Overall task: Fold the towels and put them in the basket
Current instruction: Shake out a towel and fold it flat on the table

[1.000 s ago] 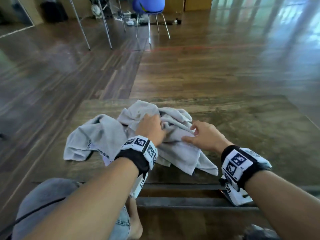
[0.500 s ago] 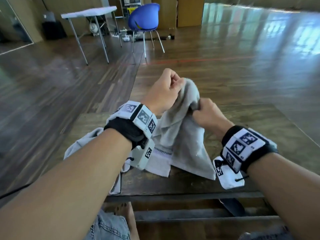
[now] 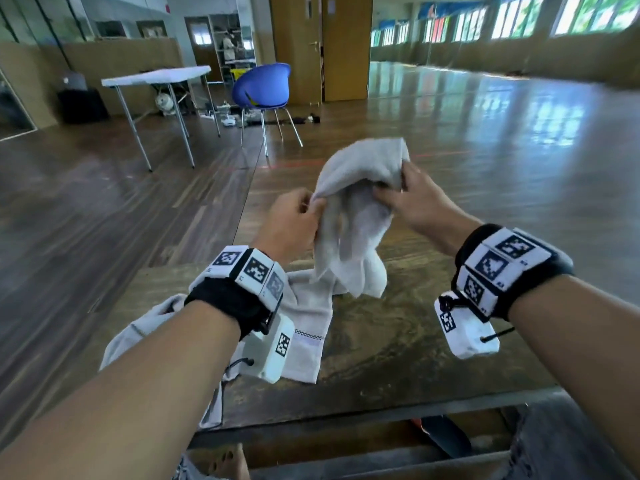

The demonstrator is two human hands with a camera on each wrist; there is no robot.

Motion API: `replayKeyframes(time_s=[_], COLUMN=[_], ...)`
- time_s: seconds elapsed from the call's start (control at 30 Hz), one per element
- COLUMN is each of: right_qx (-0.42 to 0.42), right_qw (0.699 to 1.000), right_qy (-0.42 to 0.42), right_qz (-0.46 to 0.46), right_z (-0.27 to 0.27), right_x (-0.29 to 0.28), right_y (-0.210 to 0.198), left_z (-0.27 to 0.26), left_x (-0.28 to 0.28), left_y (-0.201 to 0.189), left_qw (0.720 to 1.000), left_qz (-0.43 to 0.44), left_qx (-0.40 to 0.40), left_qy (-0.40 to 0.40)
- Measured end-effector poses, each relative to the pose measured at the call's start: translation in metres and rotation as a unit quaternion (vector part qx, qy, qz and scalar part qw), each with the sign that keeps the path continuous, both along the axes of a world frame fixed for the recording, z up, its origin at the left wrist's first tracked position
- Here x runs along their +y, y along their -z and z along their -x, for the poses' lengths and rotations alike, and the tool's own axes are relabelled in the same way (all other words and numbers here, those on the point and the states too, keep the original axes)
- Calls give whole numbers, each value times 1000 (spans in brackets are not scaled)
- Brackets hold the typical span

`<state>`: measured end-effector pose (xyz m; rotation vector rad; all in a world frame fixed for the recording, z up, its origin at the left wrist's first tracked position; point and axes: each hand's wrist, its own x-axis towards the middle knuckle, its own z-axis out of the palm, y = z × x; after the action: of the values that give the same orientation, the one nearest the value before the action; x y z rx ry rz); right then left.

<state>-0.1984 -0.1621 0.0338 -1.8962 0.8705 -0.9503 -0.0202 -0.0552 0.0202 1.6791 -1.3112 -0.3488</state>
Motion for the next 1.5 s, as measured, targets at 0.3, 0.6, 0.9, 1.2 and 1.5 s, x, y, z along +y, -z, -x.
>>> replayKeyframes(time_s=[0.3, 0.6, 0.9, 1.2, 1.5], right_qx=[140, 56, 61, 103, 107], right_qw=[988, 998, 996, 987, 982], right_qy=[-35, -25, -71, 48, 9], right_qz=[-46, -24, 6, 110, 153], right_z=[17, 9, 13, 15, 37], right_x=[35, 44, 43, 29, 14], right_y=[56, 53, 42, 17, -12], left_z=[17, 35, 41, 34, 25], left_x=[0, 20, 10, 1, 0], left_y=[26, 2, -20, -51, -66], left_qw=[991, 939, 986, 981, 973], left_qz=[-122, -146, -95, -41, 13], left_qx=[-52, 258, 74, -190, -223], left_qy=[-17, 172, 116, -13, -57])
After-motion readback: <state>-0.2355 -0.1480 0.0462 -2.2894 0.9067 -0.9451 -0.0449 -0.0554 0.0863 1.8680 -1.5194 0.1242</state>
